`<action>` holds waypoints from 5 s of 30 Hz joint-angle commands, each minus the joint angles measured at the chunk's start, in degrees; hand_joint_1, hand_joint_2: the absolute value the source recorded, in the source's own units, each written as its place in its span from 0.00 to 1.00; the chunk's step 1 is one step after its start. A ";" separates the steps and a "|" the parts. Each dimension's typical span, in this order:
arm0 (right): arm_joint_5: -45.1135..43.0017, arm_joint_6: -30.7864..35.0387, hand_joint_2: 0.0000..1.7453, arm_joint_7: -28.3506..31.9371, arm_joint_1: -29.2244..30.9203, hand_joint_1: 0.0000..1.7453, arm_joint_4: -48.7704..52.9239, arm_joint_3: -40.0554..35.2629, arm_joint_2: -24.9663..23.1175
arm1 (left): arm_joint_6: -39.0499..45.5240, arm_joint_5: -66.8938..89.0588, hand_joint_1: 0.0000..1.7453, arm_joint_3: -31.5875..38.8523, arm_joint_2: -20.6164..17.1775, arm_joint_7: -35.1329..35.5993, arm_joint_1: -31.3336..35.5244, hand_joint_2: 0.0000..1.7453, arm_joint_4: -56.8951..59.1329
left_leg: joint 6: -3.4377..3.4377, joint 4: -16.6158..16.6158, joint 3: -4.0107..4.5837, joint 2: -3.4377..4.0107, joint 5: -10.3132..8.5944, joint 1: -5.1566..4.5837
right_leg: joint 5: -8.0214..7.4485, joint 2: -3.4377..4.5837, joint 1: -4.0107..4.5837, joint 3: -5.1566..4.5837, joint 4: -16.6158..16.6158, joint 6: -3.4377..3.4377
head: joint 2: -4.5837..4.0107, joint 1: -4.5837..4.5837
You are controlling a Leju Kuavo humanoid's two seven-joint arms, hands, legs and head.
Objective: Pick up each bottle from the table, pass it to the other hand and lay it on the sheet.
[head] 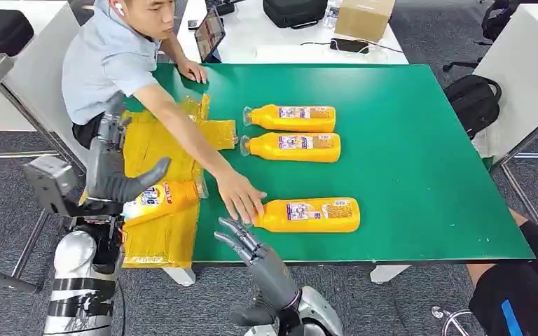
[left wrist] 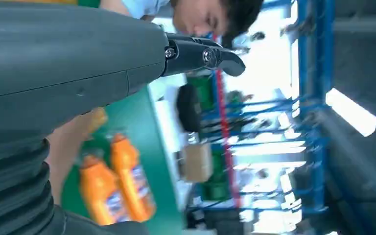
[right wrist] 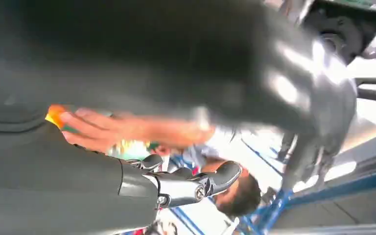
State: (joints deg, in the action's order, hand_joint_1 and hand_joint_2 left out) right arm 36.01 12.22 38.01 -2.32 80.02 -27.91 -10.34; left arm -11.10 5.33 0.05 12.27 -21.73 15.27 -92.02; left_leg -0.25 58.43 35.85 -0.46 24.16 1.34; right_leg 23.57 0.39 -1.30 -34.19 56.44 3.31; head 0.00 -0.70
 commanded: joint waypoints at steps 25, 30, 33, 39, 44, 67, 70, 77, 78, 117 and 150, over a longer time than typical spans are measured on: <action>49.30 3.97 1.00 -32.44 14.15 0.00 -27.57 34.82 1.44 | 2.60 -1.95 0.00 -0.69 7.73 -5.95 -15.61 1.00 -6.47 | 0.12 -0.13 -0.33 0.02 0.06 -0.06 | 0.02 -0.03 0.00 0.37 -0.21 -0.13 | 0.00 0.00; 51.19 5.95 1.00 -32.29 18.19 0.00 -33.52 34.10 2.12 | 1.48 -3.14 0.00 -1.12 7.73 -5.86 -14.58 1.00 -4.64 | 0.10 -0.10 -0.25 -0.06 0.00 -0.06 | 0.01 -0.12 -0.01 0.30 -0.18 -0.12 | 0.00 0.00; 53.34 6.71 1.00 -33.24 20.09 0.00 -36.57 32.85 2.34 | 1.30 -4.73 0.00 -1.04 7.73 -5.79 -13.81 1.00 -3.76 | 0.08 -0.09 -0.25 -0.02 0.00 -0.06 | -0.01 -0.07 -0.02 0.27 -0.16 -0.11 | 0.00 0.00; 53.99 8.83 1.00 -34.50 21.34 0.00 -39.04 29.82 2.58 | 0.75 -4.89 0.00 -1.20 7.73 -5.84 -13.87 1.00 -3.72 | 0.11 -0.11 -0.45 -0.02 0.03 -0.05 | -0.01 -0.11 0.01 0.44 -0.18 -0.13 | 0.00 0.02; 53.99 9.26 1.00 -36.96 21.21 0.00 -38.85 25.01 3.73 | -0.29 -6.75 0.00 -0.76 7.73 -4.80 -14.25 1.00 -2.96 | 0.11 -0.08 -0.46 0.01 0.03 -0.05 | -0.02 -0.08 0.01 0.43 -0.15 -0.11 | 0.00 0.02; 53.36 -10.96 1.00 -49.83 26.03 0.91 -60.43 30.74 7.86 | -4.26 -8.16 0.00 0.65 7.73 -2.66 -14.58 1.00 0.28 | 0.33 -0.08 -1.72 -0.18 0.37 0.03 | 0.71 -0.10 0.09 1.19 -0.50 -0.11 | 0.00 0.00; 51.76 -9.30 1.00 -45.87 24.71 1.00 -59.73 32.90 8.79 | -4.42 -8.21 0.00 0.65 7.73 -2.60 -14.23 1.00 0.76 | 0.38 -0.03 -1.90 -0.29 0.31 0.00 | 0.78 -0.22 0.04 1.51 -0.57 -0.06 | 0.00 0.00; 35.99 -6.83 1.00 -20.67 19.56 1.00 -53.65 42.33 7.30 | -5.52 -8.89 0.00 -0.21 7.73 -2.04 -12.28 1.00 3.62 | 0.64 -0.07 -2.02 -0.35 0.28 0.07 | 0.74 -0.32 0.10 1.87 -1.02 -0.04 | 0.00 -0.02; 33.84 -6.98 1.00 -18.11 18.73 1.00 -51.42 42.50 6.80 | -5.35 -8.83 0.00 -0.37 7.73 -2.01 -12.19 1.00 3.67 | 0.54 0.00 -2.17 -0.18 0.43 0.07 | 0.77 -0.17 0.09 1.97 -0.98 -0.01 | 0.00 0.00; 7.84 -5.96 1.00 -2.00 23.44 1.00 -31.75 14.60 -7.56 | -9.66 2.27 0.00 -15.11 6.24 -1.34 -13.42 1.00 13.23 | 0.52 -0.10 -1.15 0.44 0.76 0.02 | 0.27 0.53 0.09 1.44 -0.77 0.25 | 0.00 0.02; -0.27 -5.08 1.00 1.34 24.10 0.76 -36.33 2.51 -9.66 | -3.54 -6.44 1.00 -14.19 7.73 3.76 -8.07 1.00 20.38 | 0.48 -0.04 -0.87 0.23 0.69 0.05 | 0.27 0.34 0.10 1.23 -0.72 0.32 | 0.00 0.00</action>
State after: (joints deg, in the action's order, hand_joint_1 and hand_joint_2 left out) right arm 35.08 9.27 37.40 19.42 47.08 -18.75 -19.43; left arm -14.05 -1.40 -12.52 18.82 -19.30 2.76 -78.79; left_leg 0.19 58.39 35.01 -0.21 24.86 1.39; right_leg 23.82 0.79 -1.22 -33.00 55.71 3.72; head 0.00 -0.70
